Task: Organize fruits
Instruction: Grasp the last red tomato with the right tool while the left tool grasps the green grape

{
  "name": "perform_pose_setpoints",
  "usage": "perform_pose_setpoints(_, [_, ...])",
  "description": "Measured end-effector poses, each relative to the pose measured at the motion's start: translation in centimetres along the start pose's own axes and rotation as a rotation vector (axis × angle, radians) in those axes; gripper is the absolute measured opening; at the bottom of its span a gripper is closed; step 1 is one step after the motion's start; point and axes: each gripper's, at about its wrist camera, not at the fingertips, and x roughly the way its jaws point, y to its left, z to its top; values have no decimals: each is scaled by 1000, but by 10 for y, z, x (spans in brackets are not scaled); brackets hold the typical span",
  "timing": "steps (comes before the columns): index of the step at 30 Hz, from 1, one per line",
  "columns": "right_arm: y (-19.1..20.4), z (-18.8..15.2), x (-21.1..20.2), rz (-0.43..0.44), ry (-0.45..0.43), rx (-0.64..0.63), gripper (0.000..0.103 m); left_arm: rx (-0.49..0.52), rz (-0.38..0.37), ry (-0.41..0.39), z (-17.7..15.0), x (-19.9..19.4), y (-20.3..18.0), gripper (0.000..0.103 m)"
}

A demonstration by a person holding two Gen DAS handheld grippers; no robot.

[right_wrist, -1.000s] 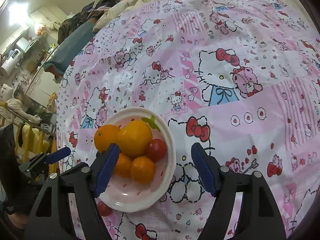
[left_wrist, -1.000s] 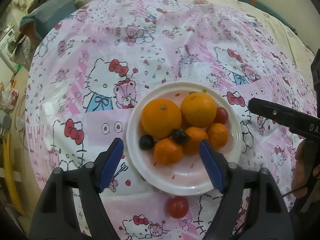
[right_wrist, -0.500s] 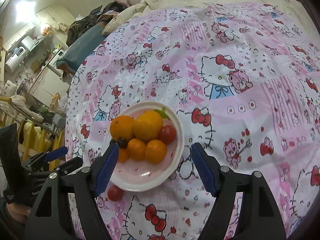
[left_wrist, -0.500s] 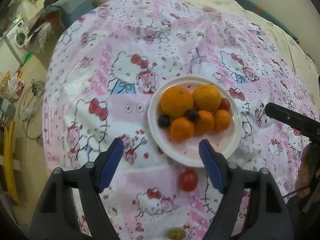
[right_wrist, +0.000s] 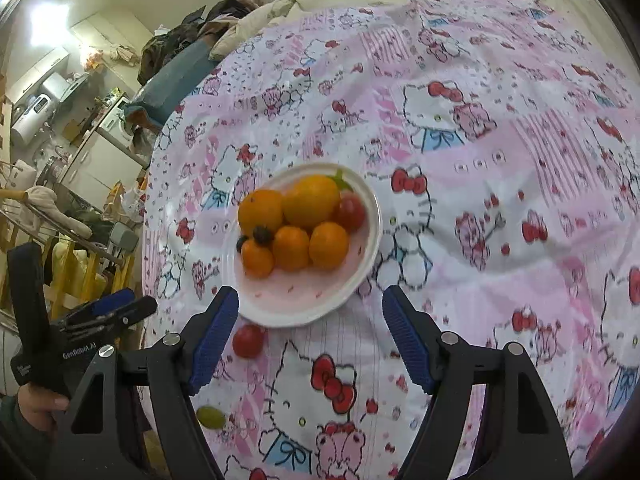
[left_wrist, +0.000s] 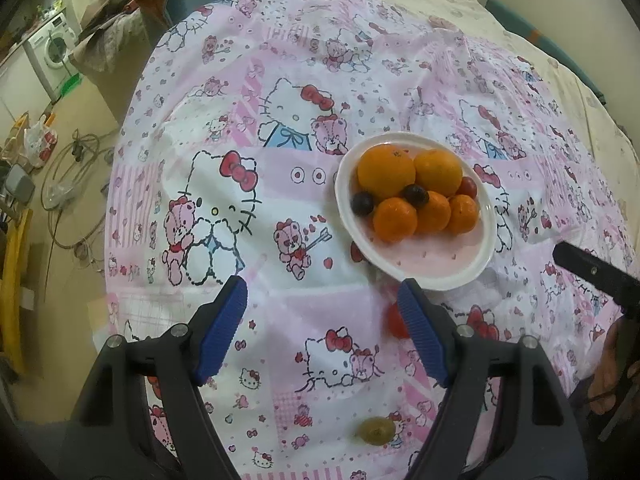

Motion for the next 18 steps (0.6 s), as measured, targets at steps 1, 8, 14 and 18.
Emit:
perform_pose_setpoints(1, [0, -2, 0, -3, 3, 1, 77, 2, 0, 1, -1, 0, 0, 75])
perform_pose_setpoints(8, [2, -20, 6, 0, 42, 25, 77, -2, 3, 42, -13, -1, 7, 75])
perform_pose_setpoints(14, [17, -29, 25, 48, 125, -15, 77, -72, 18, 74, -28, -6, 28, 75])
perform_pose_setpoints(18, [38, -34, 48, 97, 196, -77, 69, -103, 14, 70, -30, -6, 37, 75])
